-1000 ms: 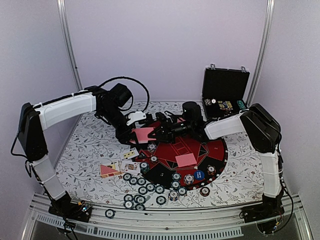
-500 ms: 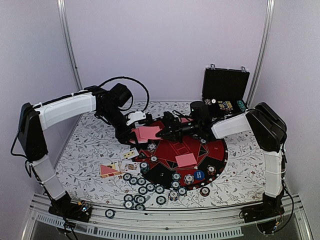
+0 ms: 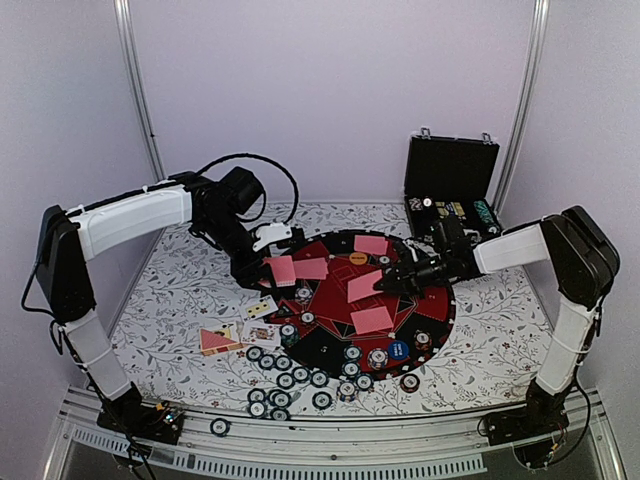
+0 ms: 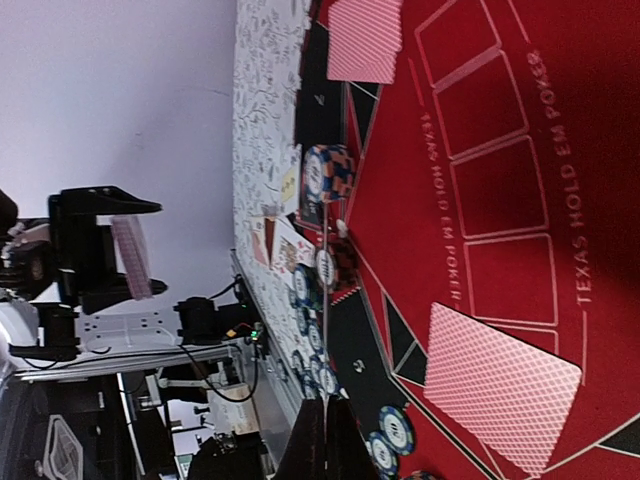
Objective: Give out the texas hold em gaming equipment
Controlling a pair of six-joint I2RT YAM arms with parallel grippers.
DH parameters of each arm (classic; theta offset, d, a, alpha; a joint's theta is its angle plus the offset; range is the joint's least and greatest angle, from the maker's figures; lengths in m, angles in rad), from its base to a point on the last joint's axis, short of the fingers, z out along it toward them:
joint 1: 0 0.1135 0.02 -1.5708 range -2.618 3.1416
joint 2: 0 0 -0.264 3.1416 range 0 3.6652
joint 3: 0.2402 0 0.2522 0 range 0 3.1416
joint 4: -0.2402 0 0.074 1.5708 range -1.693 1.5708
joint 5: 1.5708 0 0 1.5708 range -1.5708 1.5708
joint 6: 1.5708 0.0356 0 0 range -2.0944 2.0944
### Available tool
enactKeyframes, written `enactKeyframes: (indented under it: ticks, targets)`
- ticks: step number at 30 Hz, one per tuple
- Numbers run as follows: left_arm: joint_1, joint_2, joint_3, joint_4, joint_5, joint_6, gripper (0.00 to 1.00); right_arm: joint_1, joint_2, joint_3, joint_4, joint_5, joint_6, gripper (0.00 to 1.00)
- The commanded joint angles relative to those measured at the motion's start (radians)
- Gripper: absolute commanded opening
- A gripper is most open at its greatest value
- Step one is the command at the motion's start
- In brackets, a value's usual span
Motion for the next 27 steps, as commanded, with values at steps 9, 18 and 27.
enactKeyframes:
  ticks: [9, 18, 27]
  targets:
    - [-0.003, -0.021, -0.002, 0.014, 0.023, 0.003, 0.15, 0.018, -0.025, 0.025, -0.491, 0.284, -0.347, 0.28]
    - [-0.002, -0.023, -0.004, 0.015, 0.027, 0.004, 0.15, 0.019, -0.127, 0.183, -0.699, 0.535, -0.442, 0.59]
    - [-0.003, -0.015, 0.011, 0.011, 0.033, -0.002, 0.15, 0.121, 0.092, 0.422, -0.631, 0.519, -0.450, 0.58]
